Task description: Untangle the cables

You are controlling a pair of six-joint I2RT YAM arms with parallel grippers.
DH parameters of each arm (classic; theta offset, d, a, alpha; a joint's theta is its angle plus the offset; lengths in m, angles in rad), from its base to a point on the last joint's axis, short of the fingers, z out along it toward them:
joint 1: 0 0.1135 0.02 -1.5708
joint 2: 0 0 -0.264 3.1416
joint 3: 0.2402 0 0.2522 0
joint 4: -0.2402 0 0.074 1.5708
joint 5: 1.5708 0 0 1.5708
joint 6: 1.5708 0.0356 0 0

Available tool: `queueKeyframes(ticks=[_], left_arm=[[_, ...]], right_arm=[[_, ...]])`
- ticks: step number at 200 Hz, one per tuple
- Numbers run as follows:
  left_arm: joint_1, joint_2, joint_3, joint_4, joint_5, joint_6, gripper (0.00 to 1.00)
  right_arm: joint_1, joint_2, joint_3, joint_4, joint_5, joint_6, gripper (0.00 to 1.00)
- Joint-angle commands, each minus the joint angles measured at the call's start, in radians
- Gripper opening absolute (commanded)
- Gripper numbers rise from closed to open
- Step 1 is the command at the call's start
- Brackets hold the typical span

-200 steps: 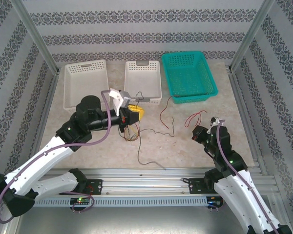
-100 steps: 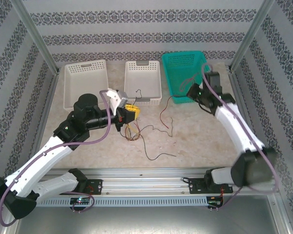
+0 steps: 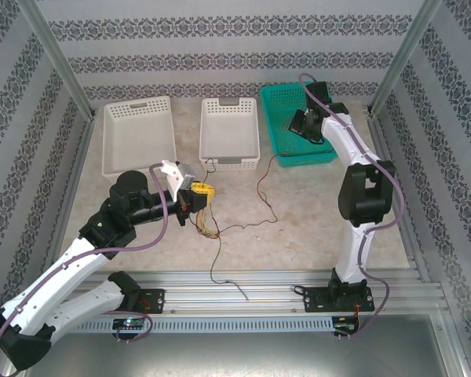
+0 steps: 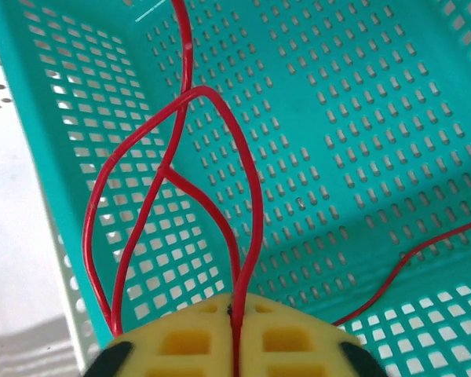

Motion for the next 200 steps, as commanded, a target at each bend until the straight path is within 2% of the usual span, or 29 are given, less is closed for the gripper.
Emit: queueKeyframes(ticks=[1, 22, 37, 55, 97, 133, 165, 200], left_arm=[[0.011, -0.015, -0.009, 0.056, -0.023, 0.012, 0.0], [0.011, -0.023, -0.012, 0.056, -0.028, 0.012, 0.0], [0.011, -0.028, -0.015, 0.057, -0.032, 0.016, 0.0], [0.011, -0.031, -0.015, 0.052, -0.043, 0.022, 0.0], [0.011, -0.04, -0.021, 0.048, -0.056, 0.028, 0.0], [0.011, -0.043, -0.025, 0.047, -0.058, 0.03, 0.0], [0.01, -0.042, -0.027, 0.047, -0.061, 0.033, 0.0], [0.011, -0.042, -0.031, 0.042, -0.067, 0.04, 0.0]], right_arm=[[-0.008, 0.003, 0.085, -0.09, 0.028, -0.044, 0.3], [-0.002, -0.029, 0.102, -0.094, 0.033, -0.061, 0.54], [-0.001, -0.054, 0.1, -0.099, 0.029, -0.062, 0.6], [0.013, -0.121, 0.054, -0.09, 0.014, -0.056, 0.61], [0.14, -0.402, -0.392, 0.163, -0.058, 0.001, 0.64], [0.265, -0.556, -0.715, 0.34, -0.023, 0.056, 0.65], [0.298, -0.545, -0.843, 0.455, 0.005, 0.094, 0.65], [0.298, -0.438, -0.832, 0.549, -0.02, 0.109, 0.63]])
